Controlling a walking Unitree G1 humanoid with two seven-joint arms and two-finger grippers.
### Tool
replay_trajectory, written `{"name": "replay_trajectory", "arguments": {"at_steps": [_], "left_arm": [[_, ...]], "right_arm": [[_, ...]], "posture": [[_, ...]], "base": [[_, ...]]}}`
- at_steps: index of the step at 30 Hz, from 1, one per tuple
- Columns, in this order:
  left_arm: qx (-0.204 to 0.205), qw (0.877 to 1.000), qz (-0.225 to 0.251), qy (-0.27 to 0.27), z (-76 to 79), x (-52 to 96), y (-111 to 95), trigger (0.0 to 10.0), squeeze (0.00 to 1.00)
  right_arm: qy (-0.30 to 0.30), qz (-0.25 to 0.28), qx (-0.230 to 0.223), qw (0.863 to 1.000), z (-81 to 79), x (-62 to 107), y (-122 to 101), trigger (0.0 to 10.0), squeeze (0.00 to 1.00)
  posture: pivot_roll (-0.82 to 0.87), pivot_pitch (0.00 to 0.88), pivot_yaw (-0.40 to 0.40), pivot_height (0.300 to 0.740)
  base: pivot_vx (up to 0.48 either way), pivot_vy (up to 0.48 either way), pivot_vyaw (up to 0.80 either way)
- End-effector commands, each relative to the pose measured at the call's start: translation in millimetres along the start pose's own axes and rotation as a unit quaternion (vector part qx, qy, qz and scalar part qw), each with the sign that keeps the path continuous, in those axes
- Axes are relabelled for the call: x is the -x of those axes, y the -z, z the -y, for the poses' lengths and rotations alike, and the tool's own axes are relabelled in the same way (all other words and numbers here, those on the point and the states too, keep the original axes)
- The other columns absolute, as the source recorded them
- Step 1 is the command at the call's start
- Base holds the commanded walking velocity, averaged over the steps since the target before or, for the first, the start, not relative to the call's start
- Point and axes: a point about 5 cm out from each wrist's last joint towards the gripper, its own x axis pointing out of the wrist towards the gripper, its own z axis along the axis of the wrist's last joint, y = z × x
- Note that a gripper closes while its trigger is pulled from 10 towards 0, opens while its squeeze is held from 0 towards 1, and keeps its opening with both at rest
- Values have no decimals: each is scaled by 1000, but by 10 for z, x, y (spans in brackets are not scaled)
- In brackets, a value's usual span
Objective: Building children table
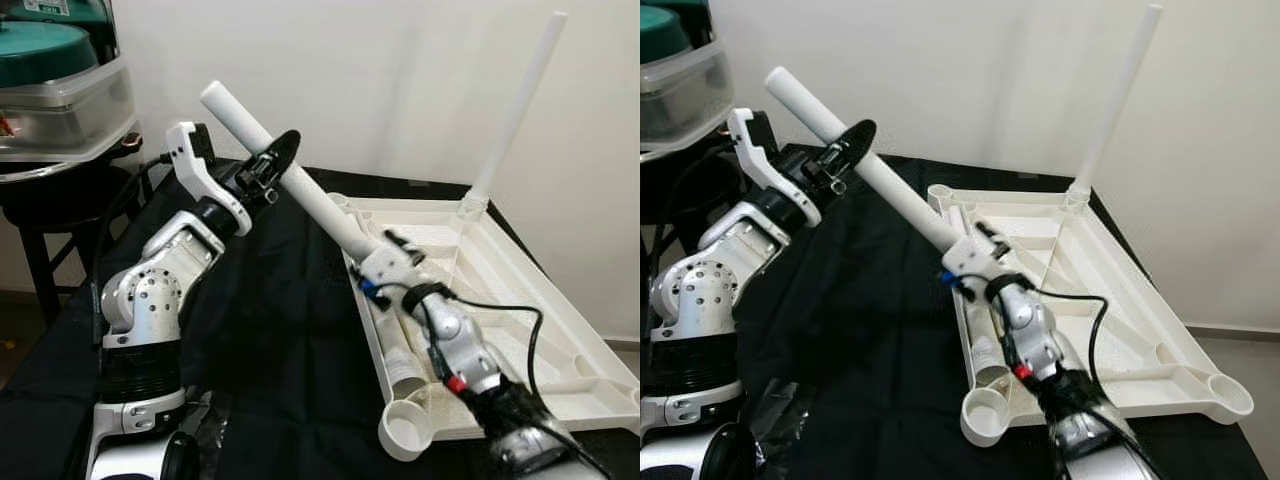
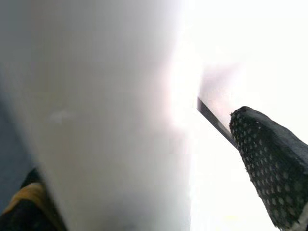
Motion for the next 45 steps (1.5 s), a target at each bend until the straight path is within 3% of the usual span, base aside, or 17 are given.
{"name": "replay_trajectory", "arguments": {"at_steps": [1, 3, 4, 5, 6, 11, 18, 19, 20, 28, 29, 31, 32, 37, 38, 44, 45], "left_arm": [[1, 1000, 6, 14, 78, -25, -35, 4627, 0], [1, 1000, 7, 14, 80, -22, -37, 4627, 0], [1, 1000, 8, 13, 80, -21, -35, 4784, 0], [1, 1000, 8, 13, 80, -21, -35, 4784, 0], [2, 1000, 8, 13, 79, -21, -33, 4824, 0], [4, 1000, 5, 14, 87, -27, -8, 4824, 0], [4, 1000, -1, 21, 125, -43, 26, 4863, 0], [4, 1000, -2, 23, 136, -45, 30, 4824, 0], [4, 1000, -2, 24, 145, -45, 29, 4784, 0], [4, 999, -12, 31, 176, -35, 75, 4706, 0], [4, 999, -13, 32, 185, -35, 88, 4706, 0], [4, 999, -13, 32, 187, -35, 90, 4706, 0], [5, 999, -13, 31, 188, -35, 91, 4667, 0], [5, 999, -17, 31, 185, -26, 99, 4667, 0], [5, 999, -17, 31, 183, -24, 100, 4627, 0], [5, 999, -18, 34, 198, -23, 111, 4667, 0], [4, 999, -19, 35, 203, -22, 117, 4706, 0]], "right_arm": [[14, -27, -25, 999, 28, 1, 85, 10000, 569], [13, -28, -36, 999, 16, -8, 77, 10000, 569], [11, -21, -43, 999, -2, -20, 43, 902, 114], [11, -21, -43, 999, -2, -20, 43, 902, 114], [10, -14, -50, 999, -18, -30, 11, 0, 16], [-16, 45, -56, 997, -107, -52, -201, 0, 0], [-47, 67, -29, 996, -213, -61, -302, 0, 0], [-51, 64, -22, 996, -225, -66, -306, 863, 0], [-53, 61, -14, 997, -233, -76, -310, 10000, 0], [-60, 71, 3, 996, -240, -162, -476, 10000, 0], [-53, 82, -1, 995, -226, -180, -545, 10000, 725], [-50, 84, -2, 995, -221, -183, -558, 10000, 725], [-53, 85, -2, 995, -235, -191, -574, 10000, 1000], [-62, 79, 6, 995, -292, -221, -593, 10000, 1000], [-65, 75, 11, 995, -309, -232, -595, 10000, 0], [-79, 73, 14, 994, -350, -257, -610, 9765, 0], [-81, 73, 14, 994, -355, -260, -611, 0, 0]], "posture": [[70, 0, -123, 740], [72, 0, -124, 740], [74, 0, -127, 740], [74, 0, -127, 740], [74, 0, -127, 740], [69, 0, -125, 740], [66, 0, -127, 740], [67, 0, -129, 740], [67, 0, -129, 740], [67, 0, -132, 740], [70, 0, -136, 740], [70, 0, -136, 740], [73, 0, -137, 740], [76, 0, -140, 740], [78, 0, -142, 740], [78, 0, -144, 740], [78, 0, -145, 740]], "base": [[0, 0, 0], [0, 0, 0], [0, 0, 0], [0, 0, 0], [0, 0, 0], [0, 0, 0], [0, 0, 0], [0, 0, 0], [0, 0, 0], [0, 0, 0], [0, 0, 0], [0, 0, 0], [0, 0, 0], [0, 0, 0], [0, 0, 0], [0, 0, 0], [0, 0, 0]]}}
